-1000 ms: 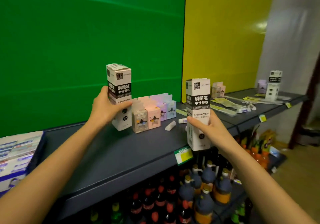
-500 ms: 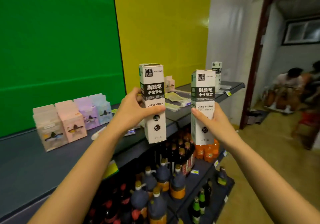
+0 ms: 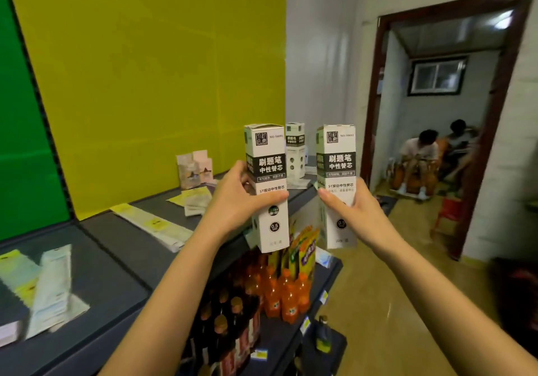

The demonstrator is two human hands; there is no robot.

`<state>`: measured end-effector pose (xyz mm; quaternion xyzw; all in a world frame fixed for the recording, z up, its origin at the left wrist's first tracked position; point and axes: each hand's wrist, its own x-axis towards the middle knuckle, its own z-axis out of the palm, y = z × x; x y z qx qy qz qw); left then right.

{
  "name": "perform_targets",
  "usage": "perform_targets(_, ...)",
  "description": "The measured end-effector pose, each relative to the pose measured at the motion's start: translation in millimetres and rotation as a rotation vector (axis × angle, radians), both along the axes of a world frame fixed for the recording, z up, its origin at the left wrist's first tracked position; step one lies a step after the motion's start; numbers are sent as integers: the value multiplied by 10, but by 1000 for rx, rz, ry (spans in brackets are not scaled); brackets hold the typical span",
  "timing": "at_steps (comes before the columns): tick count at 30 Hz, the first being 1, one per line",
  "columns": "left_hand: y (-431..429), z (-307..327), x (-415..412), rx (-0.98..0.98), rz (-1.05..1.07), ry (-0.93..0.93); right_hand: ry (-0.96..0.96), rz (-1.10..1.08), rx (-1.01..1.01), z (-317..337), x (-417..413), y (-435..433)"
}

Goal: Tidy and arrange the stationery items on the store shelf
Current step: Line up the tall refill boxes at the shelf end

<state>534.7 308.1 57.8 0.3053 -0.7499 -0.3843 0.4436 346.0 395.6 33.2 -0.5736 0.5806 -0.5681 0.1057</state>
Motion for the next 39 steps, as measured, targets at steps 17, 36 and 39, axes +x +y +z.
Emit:
perform_targets(17,-1014,-23,-2646,-90,235,-18,-43,117,49,-49,-2674,-1254)
perform_targets(36,-2745,-15,-4668,-170,514,-111,-53,315,72,9,-4484,-3308)
perform_targets(39,-3105,9,-4816,-178,578,-153,-62,342,91,50,-4595,-3714)
